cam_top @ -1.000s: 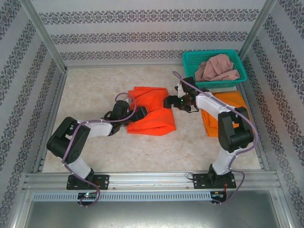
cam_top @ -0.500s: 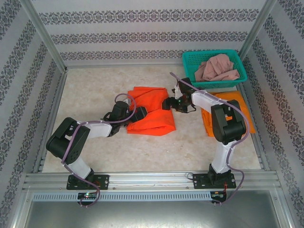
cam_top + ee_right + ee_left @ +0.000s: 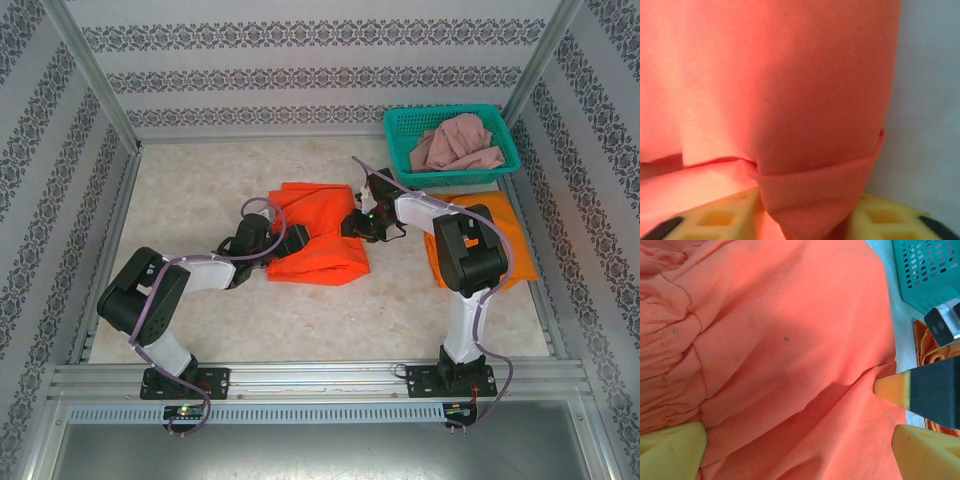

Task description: Fold and stack the shorts

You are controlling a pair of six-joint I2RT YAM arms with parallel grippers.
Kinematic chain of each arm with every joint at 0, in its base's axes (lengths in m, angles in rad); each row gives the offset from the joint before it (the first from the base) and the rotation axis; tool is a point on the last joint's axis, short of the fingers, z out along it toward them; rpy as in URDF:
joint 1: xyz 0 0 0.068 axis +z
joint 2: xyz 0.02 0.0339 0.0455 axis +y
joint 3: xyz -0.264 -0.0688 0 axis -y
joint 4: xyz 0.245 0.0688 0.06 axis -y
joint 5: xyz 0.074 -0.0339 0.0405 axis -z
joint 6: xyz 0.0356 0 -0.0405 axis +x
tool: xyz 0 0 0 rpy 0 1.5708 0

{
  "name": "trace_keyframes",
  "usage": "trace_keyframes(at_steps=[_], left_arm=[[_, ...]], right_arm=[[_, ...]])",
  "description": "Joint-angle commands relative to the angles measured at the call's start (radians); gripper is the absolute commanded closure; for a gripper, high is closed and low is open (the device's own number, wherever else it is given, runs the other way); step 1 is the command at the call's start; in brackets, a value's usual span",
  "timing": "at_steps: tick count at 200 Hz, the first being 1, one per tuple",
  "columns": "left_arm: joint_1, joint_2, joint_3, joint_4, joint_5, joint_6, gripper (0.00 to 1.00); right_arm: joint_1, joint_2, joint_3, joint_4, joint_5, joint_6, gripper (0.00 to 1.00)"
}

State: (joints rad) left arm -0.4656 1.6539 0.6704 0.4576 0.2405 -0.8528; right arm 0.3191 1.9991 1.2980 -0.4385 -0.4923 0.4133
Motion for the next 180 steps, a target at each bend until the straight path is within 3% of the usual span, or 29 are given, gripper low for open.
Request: trace_keyframes(at_steps=[1,45,125,180], left_arm=[[-0.006,0.023,-0.049,-0.141,-0.023,-0.035,0.04],[-0.007,-0.087,-0.043,-0.169,-0.044,-0.020,0.03],[0.002,-0.288,-0.044,-0.252,-0.087,0.023,0.00],[0.007,-0.283,-0.054,-0.217,-0.072,0.009,0.00]], right_arm=[[0.015,0.022,0.024,0.007,-0.005,0.027,0.71],[0.029,-0.079,0.021,-0.087,0.215,-0.032,1.00],[0.042,-0.286,0.132,-0.550,0.776,-0.294,1.00],[-0.007,-0.382,0.193,-0.652,0.934,-0.359,1.00]])
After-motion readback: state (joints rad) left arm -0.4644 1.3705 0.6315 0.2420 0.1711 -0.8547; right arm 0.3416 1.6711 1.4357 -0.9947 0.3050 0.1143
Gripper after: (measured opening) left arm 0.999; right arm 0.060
